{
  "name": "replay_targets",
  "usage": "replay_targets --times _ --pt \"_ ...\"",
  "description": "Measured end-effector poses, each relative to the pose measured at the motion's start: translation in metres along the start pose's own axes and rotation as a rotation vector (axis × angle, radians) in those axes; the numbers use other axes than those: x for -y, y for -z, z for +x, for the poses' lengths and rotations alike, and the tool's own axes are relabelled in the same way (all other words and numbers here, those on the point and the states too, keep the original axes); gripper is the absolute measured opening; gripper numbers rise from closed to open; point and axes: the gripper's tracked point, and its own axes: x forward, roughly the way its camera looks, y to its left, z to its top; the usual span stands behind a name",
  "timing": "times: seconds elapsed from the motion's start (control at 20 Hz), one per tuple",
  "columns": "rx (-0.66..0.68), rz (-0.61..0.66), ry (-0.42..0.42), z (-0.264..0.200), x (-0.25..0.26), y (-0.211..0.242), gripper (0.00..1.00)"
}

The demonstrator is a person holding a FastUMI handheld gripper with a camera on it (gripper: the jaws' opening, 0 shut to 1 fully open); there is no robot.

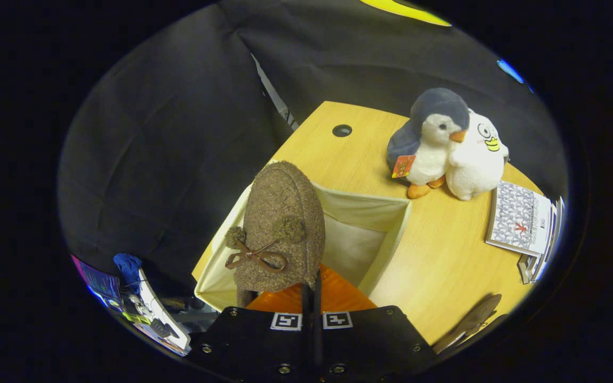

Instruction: Open the storage box then place both shoes into the box .Put the left shoe in first, then the right shoe, with the right side of both shoes facing outward in a uniform manner.

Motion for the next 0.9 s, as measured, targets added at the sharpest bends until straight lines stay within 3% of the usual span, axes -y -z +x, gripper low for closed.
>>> replay_targets --times 0.3,0.55,0.7,0.9 --pt "-0.037 -0.027 0.002 0.026 -0.01 0.003 0.01" --pt "0.065 -0.022 -0.004 -0.006 -0.005 -0.018 1.0" --pt "0.131 0.032 -0.036 -0.043 0.0 -0.03 0.99" --pt "0.224 0.094 -0.018 -0.087 0.036 -0.035 0.99"
